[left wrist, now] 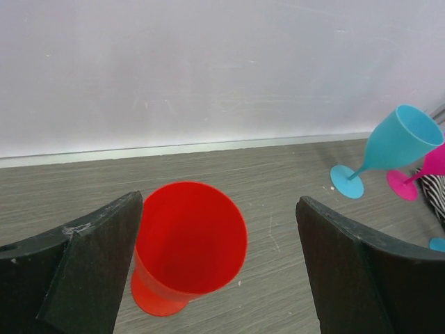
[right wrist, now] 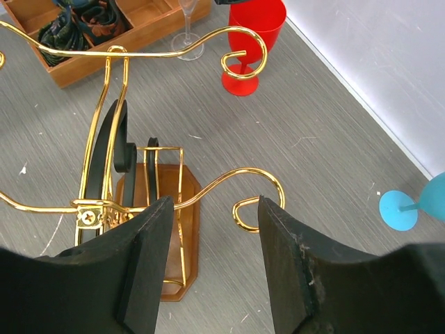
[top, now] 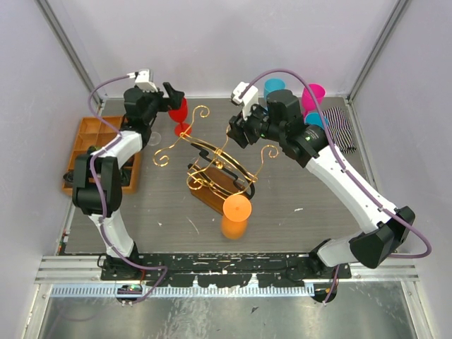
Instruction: Take the wine glass off the wine glass rack
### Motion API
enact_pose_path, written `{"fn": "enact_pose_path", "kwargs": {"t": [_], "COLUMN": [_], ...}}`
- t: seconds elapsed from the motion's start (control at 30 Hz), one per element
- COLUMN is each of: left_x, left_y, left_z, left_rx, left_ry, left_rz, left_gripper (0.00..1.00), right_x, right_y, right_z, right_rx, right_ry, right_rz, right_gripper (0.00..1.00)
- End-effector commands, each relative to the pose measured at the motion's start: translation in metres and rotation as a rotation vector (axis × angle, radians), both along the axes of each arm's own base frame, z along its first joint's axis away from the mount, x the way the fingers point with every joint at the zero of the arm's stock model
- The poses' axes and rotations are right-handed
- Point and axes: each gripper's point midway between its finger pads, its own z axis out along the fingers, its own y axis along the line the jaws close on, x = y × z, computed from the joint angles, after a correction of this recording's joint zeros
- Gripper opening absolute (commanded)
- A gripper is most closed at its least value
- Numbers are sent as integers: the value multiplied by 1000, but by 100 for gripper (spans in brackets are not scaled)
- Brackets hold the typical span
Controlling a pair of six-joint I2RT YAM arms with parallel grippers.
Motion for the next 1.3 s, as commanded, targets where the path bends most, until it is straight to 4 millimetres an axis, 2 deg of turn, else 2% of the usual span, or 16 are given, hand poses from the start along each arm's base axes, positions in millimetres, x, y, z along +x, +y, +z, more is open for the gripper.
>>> {"fn": "enact_pose_path", "kwargs": {"t": [0.0,0.2,0.33,0.5,0.63,0.73,0.83,0.97,1.17,1.27], "left_x": [-11,-25,-37,-59,-83,-100,-118,-142,-172,-178], "left_y": [-5,-10,-12,-13,-10,-4,6,11,17,19], "left_z": [63,92,111,142,160,168,176,187,195,192], "left_rx": [-50,-84,-118,-175,-197,-201,-200,-191,-180,-170], "left_ry": [-83,-74,-78,-83,-54,-8,57,125,140,151], "left_rz": [-31,-61,-78,-93,-71,-34,12,33,44,48], "left_gripper": [98,98,98,98,98,98,98,98,98,98], "right_x": [-4,-10,-26,-53,-81,-104,-122,-135,-163,-176], "right_y": [3,9,12,1,-8,-14,-26,-41,-33,-31], "right_z": [43,40,50,55,39,23,17,6,-9,-14], "right_rx": [94,112,132,182,212,253,305,361,485,505], "right_ry": [-74,56,143,244,429,571,638,690,835,885], "right_rz": [17,18,48,24,-30,-74,-149,-308,-399,-423], "right_gripper": [57,57,55,54,51,45,38,35,35,35]}}
